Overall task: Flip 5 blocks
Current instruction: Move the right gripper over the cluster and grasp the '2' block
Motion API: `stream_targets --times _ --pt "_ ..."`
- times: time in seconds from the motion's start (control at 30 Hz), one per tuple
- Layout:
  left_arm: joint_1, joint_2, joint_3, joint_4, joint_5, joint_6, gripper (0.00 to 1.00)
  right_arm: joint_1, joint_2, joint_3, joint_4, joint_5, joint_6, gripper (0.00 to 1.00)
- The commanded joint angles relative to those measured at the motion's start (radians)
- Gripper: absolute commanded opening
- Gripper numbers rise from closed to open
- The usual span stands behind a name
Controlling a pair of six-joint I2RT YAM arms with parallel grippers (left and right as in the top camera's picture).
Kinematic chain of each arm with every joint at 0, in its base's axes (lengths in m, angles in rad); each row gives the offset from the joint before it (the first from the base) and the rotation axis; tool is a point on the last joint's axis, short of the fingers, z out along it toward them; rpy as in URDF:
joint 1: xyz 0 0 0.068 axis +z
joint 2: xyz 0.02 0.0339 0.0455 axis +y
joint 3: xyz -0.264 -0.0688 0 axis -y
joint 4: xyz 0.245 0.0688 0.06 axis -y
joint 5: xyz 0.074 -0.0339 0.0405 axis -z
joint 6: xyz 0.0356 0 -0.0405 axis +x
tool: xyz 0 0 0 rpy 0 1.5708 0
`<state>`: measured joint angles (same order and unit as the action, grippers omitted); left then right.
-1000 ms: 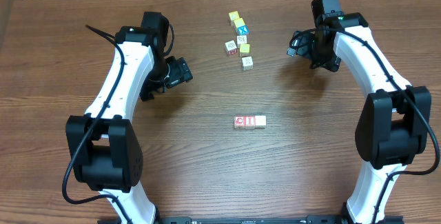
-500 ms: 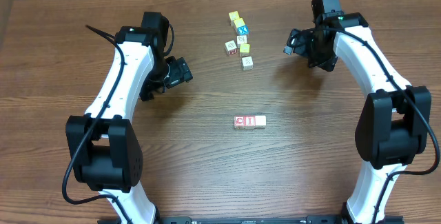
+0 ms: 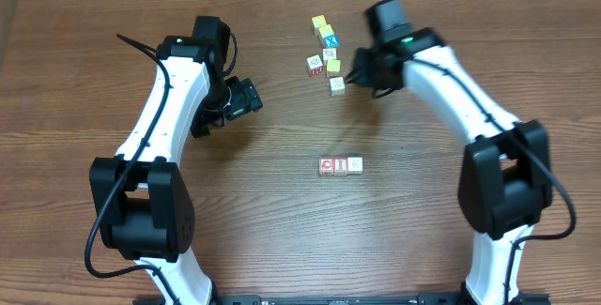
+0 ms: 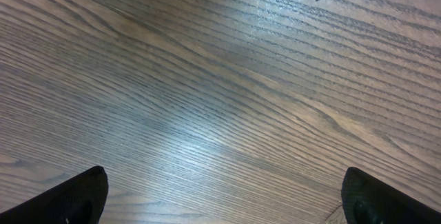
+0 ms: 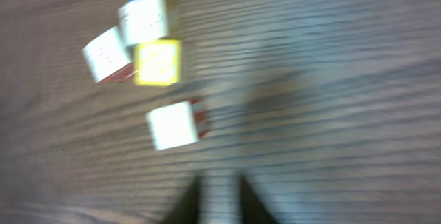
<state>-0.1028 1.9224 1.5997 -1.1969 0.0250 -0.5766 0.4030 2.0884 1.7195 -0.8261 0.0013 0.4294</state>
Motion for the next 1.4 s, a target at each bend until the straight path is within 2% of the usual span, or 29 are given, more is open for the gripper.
stream_targets --times 0.0,0.07,0.27,0.5,0.67,0.83,0.9,1.0,1.2,1.37 --pt "0.002 -0.014 0.005 0.001 -0.007 0.012 1.0 0.044 0.0 0.002 0.025 0.138 -0.02 0.68" --pt "0.002 -0.014 0.005 0.001 -0.007 0.012 1.0 0.064 0.001 0.002 0.045 0.137 -0.02 0.76" --pt "0.002 -0.014 0.005 0.001 -0.007 0.012 1.0 0.084 0.019 0.002 0.093 0.138 -0.02 0.76" --pt "0.002 -0.014 0.005 0.001 -0.007 0.013 1.0 0.085 0.12 0.002 0.137 0.136 -0.045 0.75" --pt "0.002 -0.014 0.005 0.001 -0.007 0.012 1.0 0.086 0.183 0.002 0.153 0.137 -0.045 0.66" --pt "0.002 -0.014 0.005 0.001 -0.007 0.012 1.0 0.086 0.177 0.011 0.163 0.138 -0.045 0.49" --pt "0.002 -0.014 0.005 0.001 -0.007 0.013 1.0 0.086 0.159 0.026 0.163 0.137 -0.045 0.45" --pt "0.002 -0.014 0.005 0.001 -0.007 0.013 1.0 0.086 0.12 0.049 0.163 0.137 -0.046 0.46" --pt "0.002 -0.014 0.005 0.001 -0.007 0.013 1.0 0.086 0.077 0.056 0.164 0.137 -0.121 0.67" --pt "0.002 -0.014 0.005 0.001 -0.007 0.012 1.0 0.084 0.081 0.007 0.196 0.137 -0.12 0.68"
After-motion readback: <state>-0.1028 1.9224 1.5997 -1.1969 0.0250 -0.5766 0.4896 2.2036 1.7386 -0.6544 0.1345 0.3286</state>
